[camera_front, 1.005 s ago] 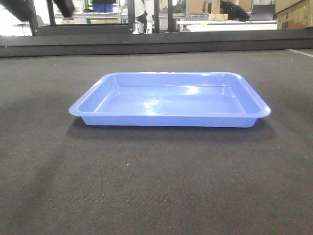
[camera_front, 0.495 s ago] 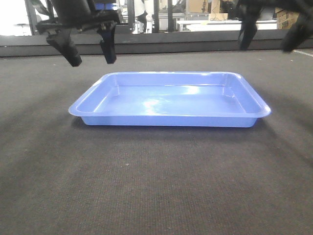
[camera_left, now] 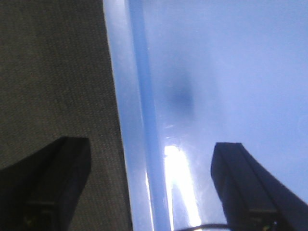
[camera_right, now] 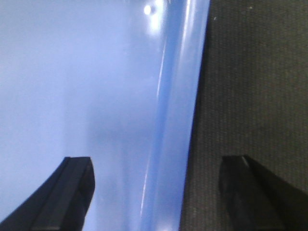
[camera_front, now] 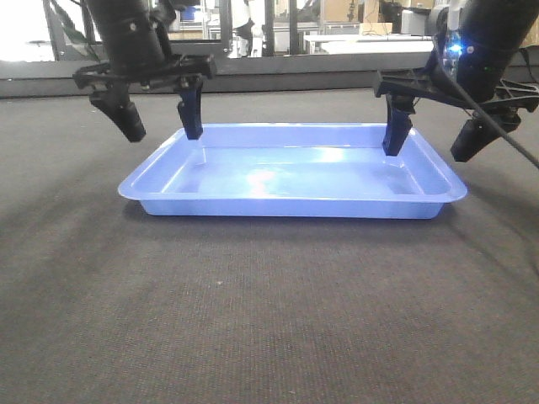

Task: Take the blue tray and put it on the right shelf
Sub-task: 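Lower both grippers onto opposite rims of the blue tray and close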

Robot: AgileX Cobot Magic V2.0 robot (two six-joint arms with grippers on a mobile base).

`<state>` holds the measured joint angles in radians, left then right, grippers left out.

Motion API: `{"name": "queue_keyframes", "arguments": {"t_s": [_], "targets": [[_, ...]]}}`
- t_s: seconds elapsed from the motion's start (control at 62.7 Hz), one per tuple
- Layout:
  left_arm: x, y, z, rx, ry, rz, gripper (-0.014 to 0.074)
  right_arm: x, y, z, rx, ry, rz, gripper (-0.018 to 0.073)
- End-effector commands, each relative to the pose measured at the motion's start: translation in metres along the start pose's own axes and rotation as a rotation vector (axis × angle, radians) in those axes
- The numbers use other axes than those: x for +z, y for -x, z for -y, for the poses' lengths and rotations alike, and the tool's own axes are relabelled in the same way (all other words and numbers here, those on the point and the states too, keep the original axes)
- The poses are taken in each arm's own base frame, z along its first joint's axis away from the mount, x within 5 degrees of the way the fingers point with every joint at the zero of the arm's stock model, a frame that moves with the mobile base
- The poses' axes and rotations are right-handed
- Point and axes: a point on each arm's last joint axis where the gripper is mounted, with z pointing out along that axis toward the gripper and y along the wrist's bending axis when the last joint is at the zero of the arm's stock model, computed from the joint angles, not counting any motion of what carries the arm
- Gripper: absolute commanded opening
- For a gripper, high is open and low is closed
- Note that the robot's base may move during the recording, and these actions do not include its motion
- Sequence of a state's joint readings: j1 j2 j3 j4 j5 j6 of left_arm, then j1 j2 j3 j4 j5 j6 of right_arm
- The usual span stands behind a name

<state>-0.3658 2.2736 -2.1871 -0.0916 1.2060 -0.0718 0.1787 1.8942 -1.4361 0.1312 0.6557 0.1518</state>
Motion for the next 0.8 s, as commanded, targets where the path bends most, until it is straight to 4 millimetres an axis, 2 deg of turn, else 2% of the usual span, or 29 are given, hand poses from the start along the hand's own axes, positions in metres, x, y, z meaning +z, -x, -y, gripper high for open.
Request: {"name": "queue_keyframes", "arguments": {"t_s": [0.0,0.191,0.511,0.574,0.638,0.782], "targets": [[-0.032,0.010,0.005,0.010,-0.017,0.113,0.0423,-0.025,0.020,-0.004,0.010,0.030,0.140,0.0622],[-0.021,0.009,0.004,0.008,-0.015,0.090,0.0423,-0.015,0.018,-0.002,0.012,0.025,0.124,0.0622],[-0.019,0.009,0.005,0.006,-0.018,0.085,0.0417,-0.004,0.014,-0.005,-0.012,0.022,0.088,0.0601],[-0.019,0.009,0.006,0.002,-0.030,0.082,0.0400,-0.004,0.013,-0.006,-0.015,0.024,0.087,0.0543],[-0.019,0.008,0.006,-0.001,-0.039,0.077,0.0363,-0.004,0.013,-0.007,-0.016,0.024,0.082,0.0440],[-0.019,0.006,0.006,-0.003,-0.037,0.051,0.0171,-0.004,0.011,-0.007,-0.017,0.022,0.062,0.0165]]}}
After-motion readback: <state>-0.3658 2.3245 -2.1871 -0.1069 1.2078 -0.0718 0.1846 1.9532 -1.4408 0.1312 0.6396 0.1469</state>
